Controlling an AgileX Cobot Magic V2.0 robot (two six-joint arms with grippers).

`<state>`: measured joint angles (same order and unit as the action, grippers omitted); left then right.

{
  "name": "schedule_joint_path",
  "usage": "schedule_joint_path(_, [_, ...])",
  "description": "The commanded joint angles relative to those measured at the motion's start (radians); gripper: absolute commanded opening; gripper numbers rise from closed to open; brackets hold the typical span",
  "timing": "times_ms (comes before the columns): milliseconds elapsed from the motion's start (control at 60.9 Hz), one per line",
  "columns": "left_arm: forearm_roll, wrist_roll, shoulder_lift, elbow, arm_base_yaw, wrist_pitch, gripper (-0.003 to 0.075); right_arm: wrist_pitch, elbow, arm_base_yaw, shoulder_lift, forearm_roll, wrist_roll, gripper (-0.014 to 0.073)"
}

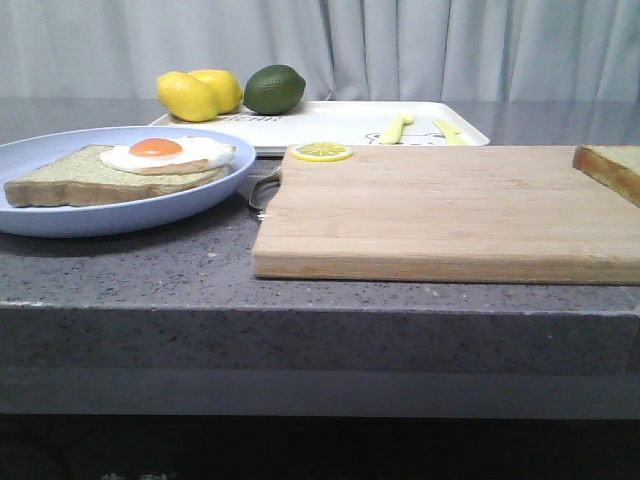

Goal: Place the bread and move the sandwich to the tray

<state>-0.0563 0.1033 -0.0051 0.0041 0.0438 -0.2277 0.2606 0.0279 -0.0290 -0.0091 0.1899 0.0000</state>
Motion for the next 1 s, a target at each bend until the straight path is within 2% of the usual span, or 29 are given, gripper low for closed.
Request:
schedule_joint_path(0, [-0.008,0.008,-0.021,0.001,0.003,0.077,-0.002,-0.079,-0.004,-0.005,-0.019,-0.002,-0.006,-0.006])
schedule_joint_path(854, [-0.008,0.008,-0.021,0.001,0.003,0.077,-0.002,-0.079,-0.004,-0.005,-0.019,-0.002,-0.006,-0.006])
schedule_joint_path(985, [-0.006,0.008,-0.021,0.001,0.003,0.112,-0.002,-0.079,-0.004,-0.005,-0.019,-0.002,-0.006,-0.006])
